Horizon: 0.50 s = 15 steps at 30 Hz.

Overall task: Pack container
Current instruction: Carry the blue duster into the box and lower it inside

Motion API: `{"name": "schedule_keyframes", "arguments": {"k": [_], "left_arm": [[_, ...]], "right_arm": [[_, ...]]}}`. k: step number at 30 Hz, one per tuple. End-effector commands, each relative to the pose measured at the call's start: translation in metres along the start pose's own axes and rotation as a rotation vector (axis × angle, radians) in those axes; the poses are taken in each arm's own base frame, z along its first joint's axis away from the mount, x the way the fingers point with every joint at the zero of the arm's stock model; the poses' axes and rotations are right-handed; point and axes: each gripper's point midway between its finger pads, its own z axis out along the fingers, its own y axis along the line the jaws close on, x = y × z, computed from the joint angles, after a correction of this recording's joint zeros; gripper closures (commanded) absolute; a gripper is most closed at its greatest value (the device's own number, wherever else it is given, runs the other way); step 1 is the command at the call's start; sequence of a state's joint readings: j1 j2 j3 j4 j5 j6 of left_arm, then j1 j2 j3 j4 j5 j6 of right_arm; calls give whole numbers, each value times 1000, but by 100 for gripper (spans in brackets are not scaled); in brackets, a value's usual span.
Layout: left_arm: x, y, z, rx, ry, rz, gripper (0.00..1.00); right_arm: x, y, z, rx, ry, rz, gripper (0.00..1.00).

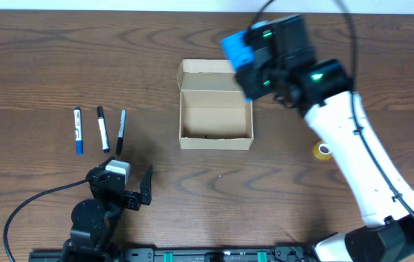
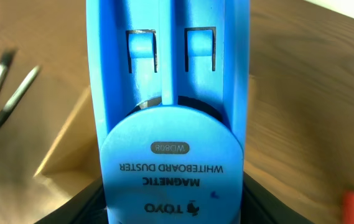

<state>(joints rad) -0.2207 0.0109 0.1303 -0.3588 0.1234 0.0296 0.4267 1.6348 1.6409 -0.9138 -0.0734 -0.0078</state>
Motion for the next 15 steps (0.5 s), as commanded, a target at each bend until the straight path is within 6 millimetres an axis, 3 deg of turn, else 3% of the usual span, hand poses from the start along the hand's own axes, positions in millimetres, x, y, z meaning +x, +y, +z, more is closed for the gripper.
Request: {"name": "schedule_keyframes", "arguments": {"k": [1,6,15], "left_arm": [[9,2,3,-11,18,-4,4],[9,2,3,-11,18,-4,5],[9,2,3,-11,18,-4,5]], "right_arm": [[7,38,16,-52,40,-199,51],[30,70,39,-108,129,-378,51],[79,89,83,-205,318,-579,51]]}}
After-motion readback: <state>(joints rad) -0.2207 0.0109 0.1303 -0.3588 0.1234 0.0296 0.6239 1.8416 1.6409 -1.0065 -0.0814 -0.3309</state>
